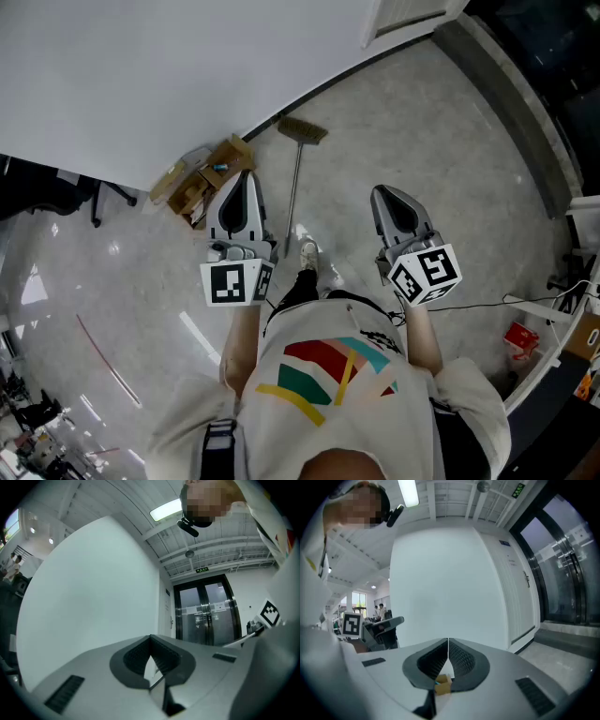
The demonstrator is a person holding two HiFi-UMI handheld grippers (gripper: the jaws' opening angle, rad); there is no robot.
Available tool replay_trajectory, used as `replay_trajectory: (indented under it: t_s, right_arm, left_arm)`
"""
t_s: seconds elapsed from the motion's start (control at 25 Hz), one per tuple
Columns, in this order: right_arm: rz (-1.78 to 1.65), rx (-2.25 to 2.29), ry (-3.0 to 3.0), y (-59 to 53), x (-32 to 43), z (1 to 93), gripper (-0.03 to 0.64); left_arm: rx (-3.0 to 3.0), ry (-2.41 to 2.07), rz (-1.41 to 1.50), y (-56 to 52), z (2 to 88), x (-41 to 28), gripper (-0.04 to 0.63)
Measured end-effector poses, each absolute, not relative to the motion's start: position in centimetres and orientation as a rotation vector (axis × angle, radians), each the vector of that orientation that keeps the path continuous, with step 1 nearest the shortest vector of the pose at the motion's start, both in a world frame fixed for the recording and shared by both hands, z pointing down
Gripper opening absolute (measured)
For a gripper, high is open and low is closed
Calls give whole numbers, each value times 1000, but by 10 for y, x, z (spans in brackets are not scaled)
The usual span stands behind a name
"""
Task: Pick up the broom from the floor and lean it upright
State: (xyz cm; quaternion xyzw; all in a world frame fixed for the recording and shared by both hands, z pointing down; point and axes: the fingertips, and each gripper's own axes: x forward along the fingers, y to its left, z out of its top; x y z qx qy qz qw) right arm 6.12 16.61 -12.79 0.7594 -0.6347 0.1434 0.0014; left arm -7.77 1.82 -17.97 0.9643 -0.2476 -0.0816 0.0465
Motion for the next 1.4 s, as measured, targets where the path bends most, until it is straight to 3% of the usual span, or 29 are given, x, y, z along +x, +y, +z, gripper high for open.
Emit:
replay_trajectory:
  t_s: [0.32,0.76,0.8,0.84,0.92,1.12,1.4]
  right_arm:
    - [437,2284,-1983,110,78,-111,12]
    - [381,1815,-2484,45,102,-106,16]
    - [381,1729,-2507,36,101,-95,70]
    - [379,1628,-2528,29,99,-81,166]
    - [389,1423,-2564,14,92,-41,195]
    - [343,979,-2548,-41,68,115,198]
    - [85,305,-2366,-88,36,453,198]
  left_arm:
    - [2911,-823,-193,-36,-160,-63,44]
    - [2870,-985,-98,-62,-136,-30,44]
    - [2869,-995,-84,-64,-128,-26,44]
    - [2873,-1011,-69,-66,-118,-24,44]
    - [2875,-1063,-39,-74,-85,-23,44]
    - [2761,-1245,-20,-129,65,-51,44]
    - [2668,-1474,-17,-176,343,-107,44]
